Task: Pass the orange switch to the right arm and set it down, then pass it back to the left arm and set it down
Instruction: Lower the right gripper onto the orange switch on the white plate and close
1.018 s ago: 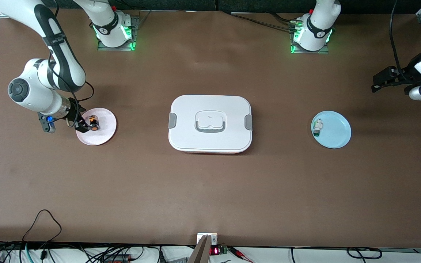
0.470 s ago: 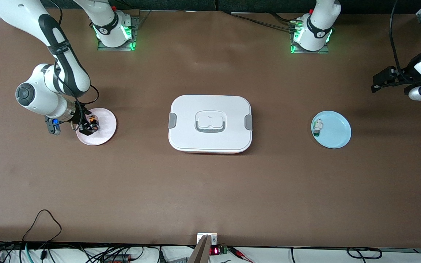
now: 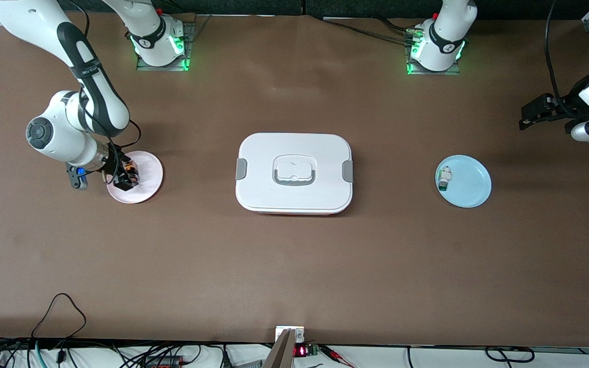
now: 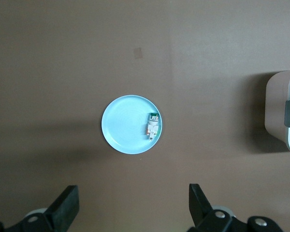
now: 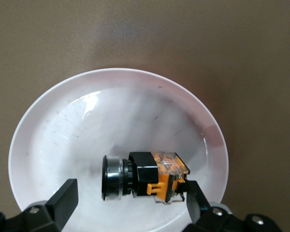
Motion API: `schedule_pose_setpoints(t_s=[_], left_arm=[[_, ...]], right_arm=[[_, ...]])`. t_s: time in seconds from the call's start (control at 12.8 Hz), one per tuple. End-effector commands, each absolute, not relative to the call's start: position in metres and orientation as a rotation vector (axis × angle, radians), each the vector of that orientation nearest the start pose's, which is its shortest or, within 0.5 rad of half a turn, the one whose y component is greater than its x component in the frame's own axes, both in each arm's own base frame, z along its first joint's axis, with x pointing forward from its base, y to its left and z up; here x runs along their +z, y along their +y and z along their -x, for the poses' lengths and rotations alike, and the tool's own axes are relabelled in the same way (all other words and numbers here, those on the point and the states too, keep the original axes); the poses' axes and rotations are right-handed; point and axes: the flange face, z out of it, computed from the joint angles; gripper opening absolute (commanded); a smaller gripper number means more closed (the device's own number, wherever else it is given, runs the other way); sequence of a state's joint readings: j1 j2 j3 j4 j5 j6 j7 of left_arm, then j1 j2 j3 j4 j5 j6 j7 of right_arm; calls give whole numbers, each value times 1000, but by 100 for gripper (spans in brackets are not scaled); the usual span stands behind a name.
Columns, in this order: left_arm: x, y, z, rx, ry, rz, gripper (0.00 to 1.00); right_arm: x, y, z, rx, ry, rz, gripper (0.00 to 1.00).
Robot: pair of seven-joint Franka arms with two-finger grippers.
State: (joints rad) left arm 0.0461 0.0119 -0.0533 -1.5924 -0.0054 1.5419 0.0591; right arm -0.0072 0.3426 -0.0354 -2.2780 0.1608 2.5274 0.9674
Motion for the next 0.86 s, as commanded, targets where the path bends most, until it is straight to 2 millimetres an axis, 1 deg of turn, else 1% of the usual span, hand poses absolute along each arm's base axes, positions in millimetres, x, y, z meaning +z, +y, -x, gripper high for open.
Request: schedule_pose_setpoints(t_s=[0.0, 0.16, 0.39, 0.63, 0.78], left_arm=[[608, -4, -554, 94, 91, 3138, 100], [608, -4, -554, 94, 91, 3138, 100], [606, -1, -555, 99, 89, 3140, 100], [607, -1, -555, 96, 87, 3138, 100], [607, -1, -555, 96, 87, 3138, 100]], right_arm=[[195, -24, -524, 171, 1671, 2605, 99], [190, -24, -523, 178, 1673, 2607, 99], [187, -24, -524, 164, 1672, 2606, 99], [199, -23, -526, 172, 1666, 2605, 99], [200, -22, -525, 186, 1662, 2610, 99]])
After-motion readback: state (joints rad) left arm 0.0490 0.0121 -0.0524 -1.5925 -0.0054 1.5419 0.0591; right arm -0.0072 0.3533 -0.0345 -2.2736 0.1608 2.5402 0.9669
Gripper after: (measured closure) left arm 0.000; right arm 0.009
